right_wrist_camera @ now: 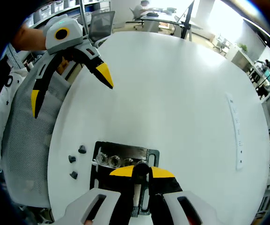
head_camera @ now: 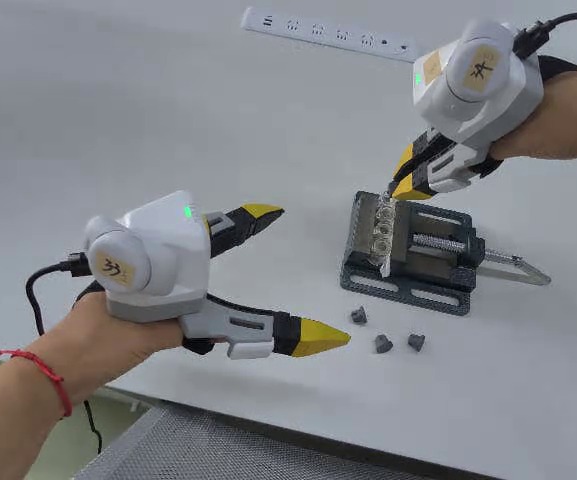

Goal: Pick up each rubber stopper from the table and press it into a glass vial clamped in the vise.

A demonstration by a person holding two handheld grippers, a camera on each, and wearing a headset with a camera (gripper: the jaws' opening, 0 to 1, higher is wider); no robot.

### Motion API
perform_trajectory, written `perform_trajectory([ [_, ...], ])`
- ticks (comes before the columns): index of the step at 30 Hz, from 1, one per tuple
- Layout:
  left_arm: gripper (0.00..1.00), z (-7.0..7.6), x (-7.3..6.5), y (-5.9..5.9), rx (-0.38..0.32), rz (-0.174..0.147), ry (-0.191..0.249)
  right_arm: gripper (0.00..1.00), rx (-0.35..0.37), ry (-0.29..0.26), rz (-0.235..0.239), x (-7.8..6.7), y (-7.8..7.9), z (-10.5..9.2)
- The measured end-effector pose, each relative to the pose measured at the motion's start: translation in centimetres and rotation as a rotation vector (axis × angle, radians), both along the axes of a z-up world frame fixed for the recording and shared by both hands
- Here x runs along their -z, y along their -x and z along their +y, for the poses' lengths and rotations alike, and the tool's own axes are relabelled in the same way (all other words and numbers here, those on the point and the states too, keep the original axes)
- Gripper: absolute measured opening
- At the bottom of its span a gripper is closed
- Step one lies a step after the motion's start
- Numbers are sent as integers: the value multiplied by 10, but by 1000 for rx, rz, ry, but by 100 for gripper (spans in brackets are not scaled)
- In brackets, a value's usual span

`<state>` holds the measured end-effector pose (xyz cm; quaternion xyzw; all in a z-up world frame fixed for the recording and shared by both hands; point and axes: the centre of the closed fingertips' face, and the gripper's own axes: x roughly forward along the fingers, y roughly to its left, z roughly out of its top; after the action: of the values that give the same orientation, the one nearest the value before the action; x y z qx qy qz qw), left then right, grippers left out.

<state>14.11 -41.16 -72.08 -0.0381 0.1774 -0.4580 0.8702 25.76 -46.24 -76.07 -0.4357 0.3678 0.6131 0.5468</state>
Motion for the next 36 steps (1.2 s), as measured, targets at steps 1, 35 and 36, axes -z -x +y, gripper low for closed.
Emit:
perform_trajectory([
  [1,95,0,0,0,0,1,0,7,-1,3,-1,0,0,0],
  [35,95,1,3,-1,-10,10,19,7,1,17,15,6,0,2],
  [36,95,0,3,-1,-11,10,21,7,2,17,15,6,0,2],
])
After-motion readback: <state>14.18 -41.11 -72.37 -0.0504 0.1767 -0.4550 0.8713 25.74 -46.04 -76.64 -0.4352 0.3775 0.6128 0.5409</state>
